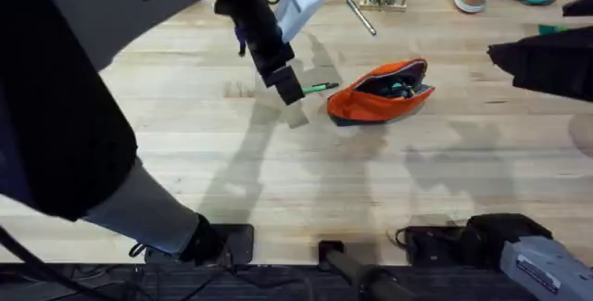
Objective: Unzip the bag, pick up the pens from the table one at a time and place them inside, then zip the bag closed.
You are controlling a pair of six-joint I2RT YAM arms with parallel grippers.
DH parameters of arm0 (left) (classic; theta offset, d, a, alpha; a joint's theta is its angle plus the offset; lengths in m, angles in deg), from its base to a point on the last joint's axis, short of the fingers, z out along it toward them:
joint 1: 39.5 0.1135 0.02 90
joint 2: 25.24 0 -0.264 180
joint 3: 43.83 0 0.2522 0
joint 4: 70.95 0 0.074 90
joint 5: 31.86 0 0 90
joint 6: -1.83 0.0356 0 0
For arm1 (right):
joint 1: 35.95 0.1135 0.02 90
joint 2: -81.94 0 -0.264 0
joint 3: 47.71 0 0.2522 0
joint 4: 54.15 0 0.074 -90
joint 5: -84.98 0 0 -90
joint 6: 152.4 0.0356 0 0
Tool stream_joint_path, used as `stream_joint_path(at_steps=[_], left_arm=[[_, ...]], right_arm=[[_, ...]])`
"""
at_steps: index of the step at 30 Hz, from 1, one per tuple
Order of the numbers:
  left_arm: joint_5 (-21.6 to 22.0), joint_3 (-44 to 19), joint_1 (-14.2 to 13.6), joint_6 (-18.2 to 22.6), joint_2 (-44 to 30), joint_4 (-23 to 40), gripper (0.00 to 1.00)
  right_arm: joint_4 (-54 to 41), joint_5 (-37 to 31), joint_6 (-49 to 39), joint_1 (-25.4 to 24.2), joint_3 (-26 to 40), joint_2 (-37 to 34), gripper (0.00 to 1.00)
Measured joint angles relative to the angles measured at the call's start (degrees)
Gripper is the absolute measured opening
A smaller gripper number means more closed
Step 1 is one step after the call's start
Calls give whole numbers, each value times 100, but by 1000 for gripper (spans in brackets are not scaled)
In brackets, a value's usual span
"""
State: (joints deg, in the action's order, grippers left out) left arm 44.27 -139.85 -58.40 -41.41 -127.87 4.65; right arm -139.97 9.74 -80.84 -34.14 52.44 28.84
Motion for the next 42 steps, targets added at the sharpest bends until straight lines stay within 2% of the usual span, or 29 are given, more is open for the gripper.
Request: stream_joint_path(at_steps=[5,10,21,31,42], left_arm=[[349,235,-96,22,0,-312,996],[472,262,-239,44,0,-582,996],[463,262,-456,46,-52,-748,995],[327,262,-476,46,-728,-942,995],[295,175,-502,85,-1000,-978,995]], right_arm=[[0,0,0,0,0,0,997],[0,0,0,0,0,1,997],[0,0,1,0,0,0,997],[0,0,0,0,0,0,997],[0,0,2,0,0,0,996]])
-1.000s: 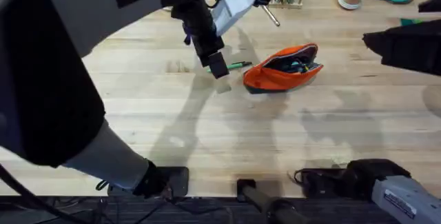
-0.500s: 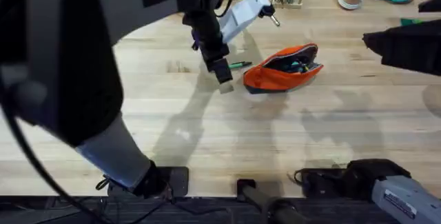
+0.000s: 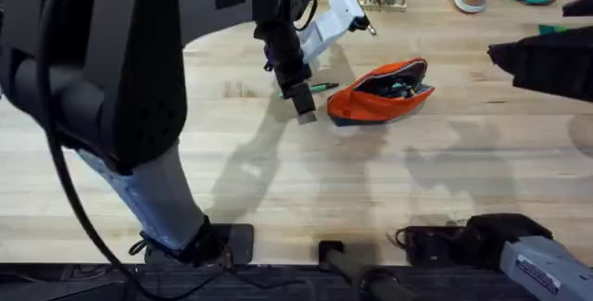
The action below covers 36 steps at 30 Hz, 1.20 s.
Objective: Unzip the bag, pick up the pens from the table one at a time and place them inside, then zip the bag closed.
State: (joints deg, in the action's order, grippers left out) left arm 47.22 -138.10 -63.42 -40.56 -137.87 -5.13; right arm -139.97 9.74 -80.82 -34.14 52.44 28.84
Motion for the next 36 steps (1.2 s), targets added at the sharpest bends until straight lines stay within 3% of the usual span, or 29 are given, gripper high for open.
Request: stream_joint_path(at_steps=[29,33,36], left_arm=[[409,-206,-107,83,-143,314,996],[435,-206,-107,83,-143,291,932],[494,-209,-98,35,-143,318,745]], right_arm=[[0,0,0,0,0,0,997],[0,0,-2,0,0,0,998],[0,0,-2,0,0,0,997]])
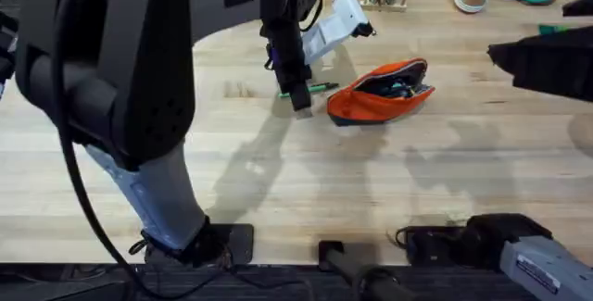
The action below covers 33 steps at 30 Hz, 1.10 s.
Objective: Unzip the bag, pick up the pens from the table one at a time and place them inside, then zip the bag closed.
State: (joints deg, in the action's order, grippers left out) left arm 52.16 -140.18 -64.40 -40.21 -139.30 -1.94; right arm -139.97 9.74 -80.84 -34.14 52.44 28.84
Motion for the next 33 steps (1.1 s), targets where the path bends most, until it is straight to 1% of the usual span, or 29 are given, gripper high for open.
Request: stream_joint_path(at_steps=[3,6,7,8,9,17,20,23,29,33], left_arm=[[35,0,19,-46,0,48,538],[41,0,29,-105,0,120,273],[10,2,30,-125,0,162,170],[-27,2,28,-127,0,203,94],[-31,0,26,-127,2,216,59],[-46,-2,28,-149,2,214,47],[-50,-2,30,-236,2,193,44],[-48,-2,30,-403,1,170,43],[-42,-25,30,-870,0,155,42],[-40,-196,30,-1104,-104,277,41]], right_arm=[[0,0,0,0,0,-15,996],[2,0,0,0,0,-57,997],[0,0,0,0,0,-74,997],[2,0,0,0,0,-94,997],[2,0,0,0,0,-113,996],[2,0,0,0,0,-127,997],[2,0,2,0,0,-127,998],[2,0,0,0,0,-128,997],[1,0,0,0,0,-127,998],[1,0,0,0,0,-127,997]])
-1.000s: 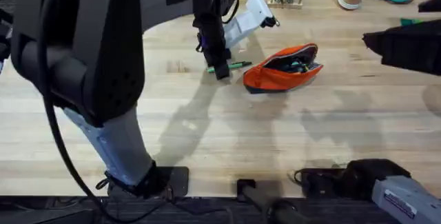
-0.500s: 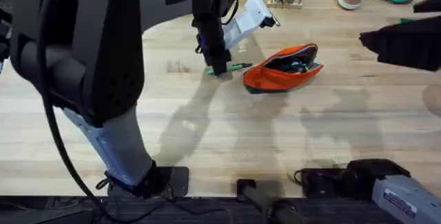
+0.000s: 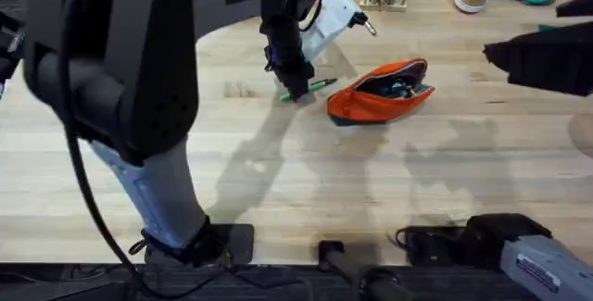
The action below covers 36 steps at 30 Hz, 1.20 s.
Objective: Unzip the bag, pick up the pens from the table one at a time and place them inside, then zip the bag closed.
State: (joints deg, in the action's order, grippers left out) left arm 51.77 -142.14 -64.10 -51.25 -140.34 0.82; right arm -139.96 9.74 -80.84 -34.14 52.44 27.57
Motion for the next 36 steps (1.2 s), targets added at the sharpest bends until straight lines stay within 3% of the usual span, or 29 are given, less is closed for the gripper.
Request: stream_joint_path(at_steps=[8,17,27,36], left_arm=[[163,-947,0,-168,-499,155,42],[181,-2627,-203,-414,-538,1197,42],[190,-4038,-1093,-588,-538,2080,42],[188,-4200,-1880,-1102,-536,2501,42]], right_arm=[[-3,0,0,2,0,2,997],[-11,-72,0,44,0,360,998],[-40,-254,0,44,0,439,997],[-40,-282,0,44,0,441,997]])
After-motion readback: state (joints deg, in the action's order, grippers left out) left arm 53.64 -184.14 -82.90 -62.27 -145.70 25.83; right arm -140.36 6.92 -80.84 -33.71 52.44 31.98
